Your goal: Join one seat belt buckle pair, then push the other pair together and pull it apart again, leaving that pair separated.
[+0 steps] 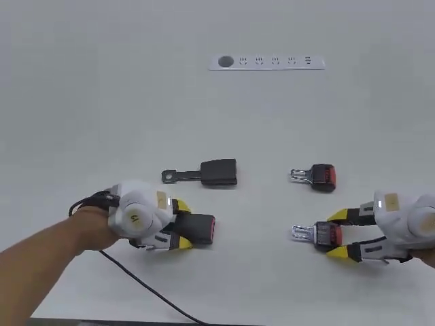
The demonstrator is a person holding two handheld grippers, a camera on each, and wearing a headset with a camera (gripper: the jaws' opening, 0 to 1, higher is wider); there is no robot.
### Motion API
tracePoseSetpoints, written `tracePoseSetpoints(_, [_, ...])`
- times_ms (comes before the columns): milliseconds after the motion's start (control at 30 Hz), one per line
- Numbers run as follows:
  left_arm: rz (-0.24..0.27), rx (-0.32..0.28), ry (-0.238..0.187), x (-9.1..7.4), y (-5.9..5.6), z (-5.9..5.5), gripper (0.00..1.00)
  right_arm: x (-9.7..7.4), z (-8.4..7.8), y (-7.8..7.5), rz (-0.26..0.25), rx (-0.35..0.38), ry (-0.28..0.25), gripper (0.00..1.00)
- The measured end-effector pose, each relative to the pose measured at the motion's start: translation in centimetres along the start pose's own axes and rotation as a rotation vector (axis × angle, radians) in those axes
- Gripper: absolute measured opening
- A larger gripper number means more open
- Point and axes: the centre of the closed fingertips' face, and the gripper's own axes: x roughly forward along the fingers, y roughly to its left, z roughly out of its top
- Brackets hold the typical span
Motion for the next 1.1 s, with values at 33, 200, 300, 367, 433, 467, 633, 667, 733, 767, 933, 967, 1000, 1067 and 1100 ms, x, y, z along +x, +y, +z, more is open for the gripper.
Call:
tracePoseSetpoints(33, [0.0,-0.001,0.0,0.0,0.0,0.0,0.37,0.0,0.1,0.0,0.002,-0.001,0.0,0.35])
tracePoseSetpoints(200, [0.001,-0.011,-0.005,0.0,0.0,-0.1,0.37,0.0,0.1,0.0,0.01,-0.008,0.004,0.35])
tracePoseSetpoints(300, [0.003,-0.018,-0.012,0.0,0.0,-0.1,0.37,0.0,0.2,-0.1,0.014,-0.01,0.003,0.35])
tracePoseSetpoints(367, [0.003,-0.019,-0.014,0.0,0.0,0.0,0.37,0.0,0.2,-0.1,0.017,-0.013,0.002,0.35])
tracePoseSetpoints(433, [0.003,-0.019,-0.016,-0.1,0.0,0.0,0.37,0.0,0.2,-0.1,0.019,-0.014,-0.001,0.35])
tracePoseSetpoints(467, [0.002,-0.019,-0.017,-0.1,0.0,0.0,0.37,0.0,0.2,-0.1,0.019,-0.015,-0.002,0.35])
tracePoseSetpoints(633, [0.002,-0.026,-0.026,-0.1,0.1,-0.1,0.37,0.1,0.1,-0.4,0.025,-0.017,-0.009,0.35])
tracePoseSetpoints(667, [0.002,-0.026,-0.026,-0.1,0.1,-0.1,0.37,0.1,0.1,-0.4,0.026,-0.018,-0.011,0.35])
tracePoseSetpoints(733, [0.001,-0.026,-0.025,-0.1,0.1,-0.1,0.37,0.3,0.3,-0.4,0.027,-0.022,-0.014,0.35])
tracePoseSetpoints(767, [0.001,-0.026,-0.024,-0.1,0.1,-0.1,0.37,0.3,0.4,-0.4,0.027,-0.022,-0.018,0.35])
tracePoseSetpoints(933, [0.0,-0.031,-0.023,-0.1,0.2,-0.1,0.37,0.6,0.9,-0.5,0.029,-0.017,-0.041,0.35])
tracePoseSetpoints(967, [0.0,-0.033,-0.023,-0.1,0.2,-0.1,0.37,0.7,1.0,-0.5,0.03,-0.017,-0.046,0.35])
tracePoseSetpoints(1000, [0.0,-0.033,-0.023,-0.1,0.2,-0.1,0.37,0.8,1.0,-0.5,0.031,-0.016,-0.05,0.35])
tracePoseSetpoints(1067, [0.0,-0.036,-0.023,-0.1,0.2,-0.1,0.37,0.8,1.2,-0.5,0.031,-0.015,-0.059,0.35])
tracePoseSetpoints(1100, [0.0,-0.036,-0.022,-0.1,0.2,-0.1,0.37,0.9,1.3,-0.5,0.03,-0.013,-0.064,0.35])
